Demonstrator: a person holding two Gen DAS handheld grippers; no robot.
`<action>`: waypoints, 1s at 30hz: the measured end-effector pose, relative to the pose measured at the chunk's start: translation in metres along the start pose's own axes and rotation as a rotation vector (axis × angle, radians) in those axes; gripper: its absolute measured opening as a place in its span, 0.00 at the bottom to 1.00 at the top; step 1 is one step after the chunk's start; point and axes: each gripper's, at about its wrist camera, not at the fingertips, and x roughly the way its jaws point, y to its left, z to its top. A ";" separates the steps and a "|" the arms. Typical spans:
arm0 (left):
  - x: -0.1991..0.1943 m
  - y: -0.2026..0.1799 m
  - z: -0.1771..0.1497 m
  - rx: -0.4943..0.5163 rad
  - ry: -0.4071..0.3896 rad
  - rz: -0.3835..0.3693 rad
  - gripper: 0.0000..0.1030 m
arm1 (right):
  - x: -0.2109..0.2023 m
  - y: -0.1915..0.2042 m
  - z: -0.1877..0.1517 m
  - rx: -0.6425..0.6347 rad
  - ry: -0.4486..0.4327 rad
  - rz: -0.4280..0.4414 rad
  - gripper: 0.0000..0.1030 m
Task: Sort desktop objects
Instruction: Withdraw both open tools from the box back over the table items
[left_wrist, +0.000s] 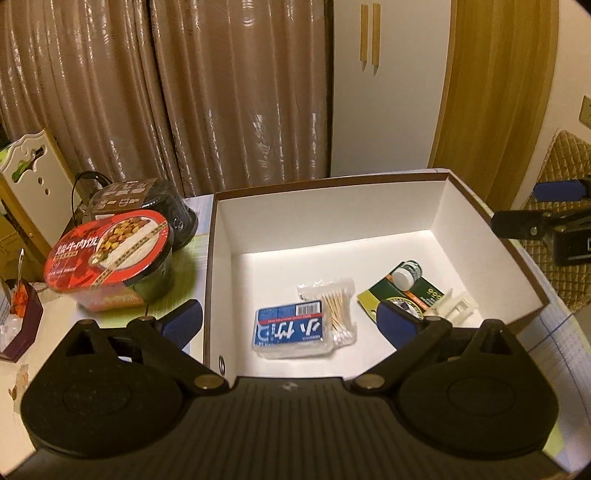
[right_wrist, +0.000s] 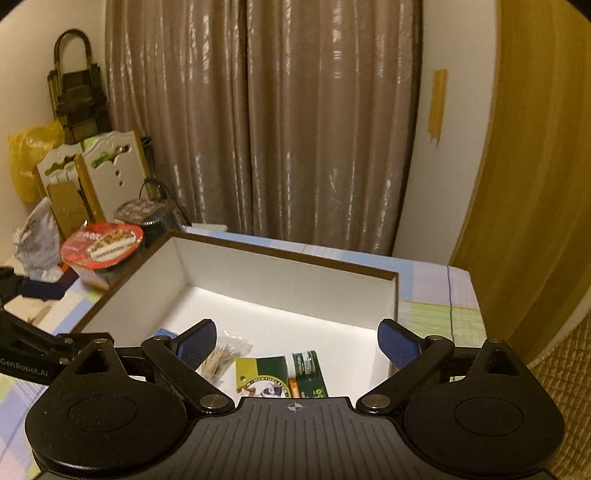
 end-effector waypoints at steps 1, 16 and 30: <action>-0.004 0.000 -0.002 -0.005 -0.001 0.000 0.97 | -0.005 0.000 -0.002 0.015 0.001 0.002 0.94; -0.067 0.011 -0.070 -0.154 0.061 0.034 0.99 | -0.075 0.005 -0.079 0.219 0.133 -0.010 0.94; -0.119 0.018 -0.161 -0.191 0.099 0.109 0.99 | -0.128 0.048 -0.147 0.235 0.185 -0.062 1.00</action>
